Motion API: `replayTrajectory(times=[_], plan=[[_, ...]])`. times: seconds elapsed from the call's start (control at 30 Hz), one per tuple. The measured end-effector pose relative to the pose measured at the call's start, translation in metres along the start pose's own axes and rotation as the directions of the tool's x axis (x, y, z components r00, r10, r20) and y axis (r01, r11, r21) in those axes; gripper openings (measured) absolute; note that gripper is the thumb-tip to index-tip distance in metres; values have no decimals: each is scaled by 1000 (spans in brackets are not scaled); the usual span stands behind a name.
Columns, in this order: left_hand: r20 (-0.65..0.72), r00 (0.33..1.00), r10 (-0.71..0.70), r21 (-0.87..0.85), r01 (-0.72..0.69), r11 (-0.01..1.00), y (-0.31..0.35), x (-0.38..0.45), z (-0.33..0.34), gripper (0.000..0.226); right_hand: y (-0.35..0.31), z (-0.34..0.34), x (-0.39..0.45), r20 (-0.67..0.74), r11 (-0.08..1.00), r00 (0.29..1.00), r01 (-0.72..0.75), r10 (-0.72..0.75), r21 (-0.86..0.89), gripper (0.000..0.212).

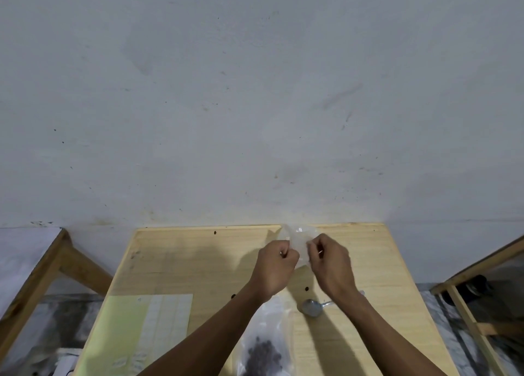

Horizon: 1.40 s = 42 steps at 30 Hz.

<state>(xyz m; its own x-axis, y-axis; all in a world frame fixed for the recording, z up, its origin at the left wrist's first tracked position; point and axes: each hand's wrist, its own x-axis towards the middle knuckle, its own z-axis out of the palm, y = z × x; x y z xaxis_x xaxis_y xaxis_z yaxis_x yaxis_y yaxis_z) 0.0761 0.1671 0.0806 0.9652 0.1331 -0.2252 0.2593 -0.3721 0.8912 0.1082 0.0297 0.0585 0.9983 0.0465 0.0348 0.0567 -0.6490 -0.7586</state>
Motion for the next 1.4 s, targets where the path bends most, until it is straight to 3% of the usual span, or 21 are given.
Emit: replayTrajectory(times=[0.07, 0.13, 0.23, 0.3, 0.33, 0.43, 0.5, 0.63, 0.77, 0.87, 0.97, 1.1, 1.27, 1.33, 1.4], plan=[[2, 999, 37, 65, -37, 997, 1, -4, 3, 33, 1, -10, 8, -26, 1000, 999, -24, 25, 12, 21], [-41, 998, 37, 107, -33, 994, 1, -6, 3, 36, 0, -15, 12, 68, 1000, 998, 1, -2, 11, 21], [-90, 995, 29, 122, -18, 992, -3, -3, 0, 9, -1, -20, 9, 208, 999, 977, 38, -43, 27, 23], [-70, 991, 110, 155, -98, 983, -10, 2, -5, 51, -4, -23, 5, 254, 996, 964, 69, -79, 49, 23], [-43, 984, 172, 186, -161, 969, -13, 4, -8, 62, -6, -24, 3, 275, 995, 957, 81, -94, 60, 23], [44, 977, 211, 247, -215, 945, -12, 5, -15, 50, -9, -24, 1, 312, 993, 944, 89, -109, 78, 22], [51, 981, 190, 333, -196, 922, -11, 4, -18, 40, -7, -24, 1, 248, 991, 960, 123, -130, 44, 20], [143, 977, 157, 420, -204, 884, -9, 4, -16, 39, 1, -18, 2, 26, 981, 982, 186, -185, -62, 19], [101, 955, 279, 408, -295, 864, -18, 4, -14, 46, -3, -22, 2, 25, 995, 999, 43, -46, 90, 19], [100, 905, 413, 454, -411, 790, -39, 5, -13, 79, -8, -31, 1, 71, 950, 994, -100, 82, 295, 15], [99, 887, 451, 534, -430, 728, -48, 7, -8, 104, -10, -33, 1, 165, 881, 976, -204, 145, 428, 19], [11, 870, 494, 559, -415, 718, -48, 8, -2, 90, -12, -31, 2, 263, 803, 936, -339, 235, 490, 17], [-24, 841, 540, 557, -437, 706, -55, 15, -2, 72, 4, -31, 10, 316, 773, 919, -374, 236, 512, 23], [-33, 877, 480, 525, -393, 755, -60, 20, -10, 73, 16, -33, 12, 340, 798, 914, -371, 222, 476, 28], [-4, 926, 377, 528, -319, 787, -64, 28, -22, 72, 41, -32, 10, 312, 903, 930, -294, 195, 314, 20]])
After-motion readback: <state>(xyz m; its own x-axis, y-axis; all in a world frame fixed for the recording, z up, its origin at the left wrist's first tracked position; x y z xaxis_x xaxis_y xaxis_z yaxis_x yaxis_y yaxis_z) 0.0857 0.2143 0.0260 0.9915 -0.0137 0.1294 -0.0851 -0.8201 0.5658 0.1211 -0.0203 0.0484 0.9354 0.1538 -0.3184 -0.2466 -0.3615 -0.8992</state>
